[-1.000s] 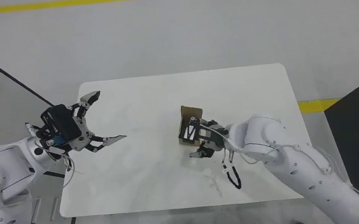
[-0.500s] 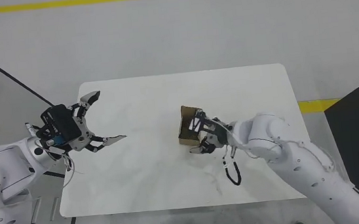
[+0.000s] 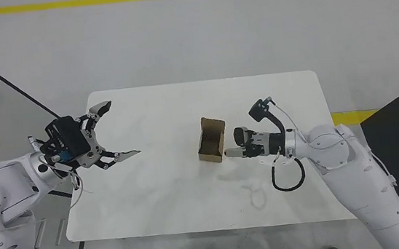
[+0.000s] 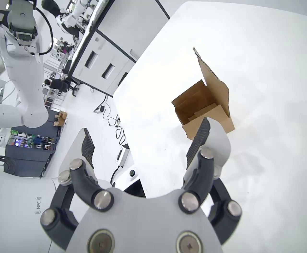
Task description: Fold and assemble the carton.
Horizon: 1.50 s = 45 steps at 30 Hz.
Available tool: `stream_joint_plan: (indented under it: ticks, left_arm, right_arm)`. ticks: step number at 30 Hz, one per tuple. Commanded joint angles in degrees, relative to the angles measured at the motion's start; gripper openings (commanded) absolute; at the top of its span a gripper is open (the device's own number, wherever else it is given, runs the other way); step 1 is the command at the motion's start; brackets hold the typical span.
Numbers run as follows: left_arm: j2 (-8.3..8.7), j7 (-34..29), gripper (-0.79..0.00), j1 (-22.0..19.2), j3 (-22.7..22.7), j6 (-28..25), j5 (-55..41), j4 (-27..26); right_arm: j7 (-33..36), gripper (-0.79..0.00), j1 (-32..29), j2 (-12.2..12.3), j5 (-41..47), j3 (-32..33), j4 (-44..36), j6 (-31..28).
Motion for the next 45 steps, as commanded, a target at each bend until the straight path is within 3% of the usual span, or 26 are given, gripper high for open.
stream_joint_plan:
  ticks: [1,5,8,11,12,13,14,20,23,29,30,31,32,33,40,45]
  left_arm:
    - [0.00,0.0,0.000,0.0,0.0,0.0,0.0,0.0]
    - [0.08,-3.2,0.000,1.1,1.3,0.4,-1.9,0.9]
    - [0.60,-13.8,0.000,2.4,3.8,1.6,-12.8,3.0]
    - [1.43,-24.4,0.000,1.4,4.8,6.7,-27.2,2.5]
    - [1.74,-26.9,-0.105,0.4,4.0,7.7,-29.6,2.0]
    - [1.84,-27.6,-0.585,-0.1,3.5,8.1,-29.7,1.8]
    - [1.84,-27.6,-0.785,-0.1,3.5,8.1,-29.7,1.8]
    - [1.84,-27.6,-0.785,-0.1,3.5,8.1,-29.7,1.8]
    - [1.76,-28.3,-0.785,0.9,5.4,11.7,-33.6,3.7]
    - [2.58,-41.2,-0.785,-2.0,9.1,21.3,-48.7,5.8]
    - [2.66,-42.5,-0.785,-2.6,9.5,22.9,-50.4,6.3]
    - [2.73,-44.0,-0.785,-3.0,10.3,24.4,-52.2,6.8]
    - [2.85,-46.5,-0.785,-3.4,11.1,26.0,-53.5,7.5]
    - [2.85,-46.5,-0.785,-3.4,11.1,26.0,-53.5,7.5]
    - [2.85,-46.5,-0.785,-3.4,11.1,26.0,-53.5,7.5]
    - [2.48,-44.4,-0.785,-3.6,15.0,31.8,-51.7,8.4]
  right_arm:
    - [0.0,0.000,0.0,0.0,-0.2,0.0,0.0,0.0]
    - [0.0,0.000,0.0,0.0,-0.2,0.0,0.0,0.0]
    - [0.0,0.000,0.0,0.0,-0.2,0.0,0.0,0.0]
    - [0.0,0.000,0.0,0.0,-0.2,0.0,0.0,0.0]
    - [0.0,0.000,0.0,0.0,-0.2,0.0,0.0,0.0]
    - [0.0,0.000,0.0,0.0,-0.2,0.0,0.0,0.0]
    - [0.0,0.000,0.0,0.0,-0.2,0.0,0.0,0.0]
    - [0.0,0.000,0.0,0.0,-0.2,0.0,0.0,0.0]
    - [0.0,0.000,0.0,0.0,-0.2,0.0,0.0,0.0]
    - [1.5,0.000,-0.3,0.3,8.0,1.6,4.0,2.9]
    - [2.4,-0.102,-0.3,0.3,10.0,1.9,5.1,4.1]
    - [3.2,-0.440,0.0,0.4,11.6,2.3,6.2,5.3]
    - [3.7,-0.690,0.2,0.4,12.7,2.6,7.2,6.0]
    - [4.3,-0.785,0.4,0.5,14.0,2.7,8.2,6.9]
    - [5.1,-0.785,1.0,0.5,16.5,3.2,9.6,7.3]
    - [2.9,-0.785,1.6,0.2,16.5,1.5,11.2,9.4]
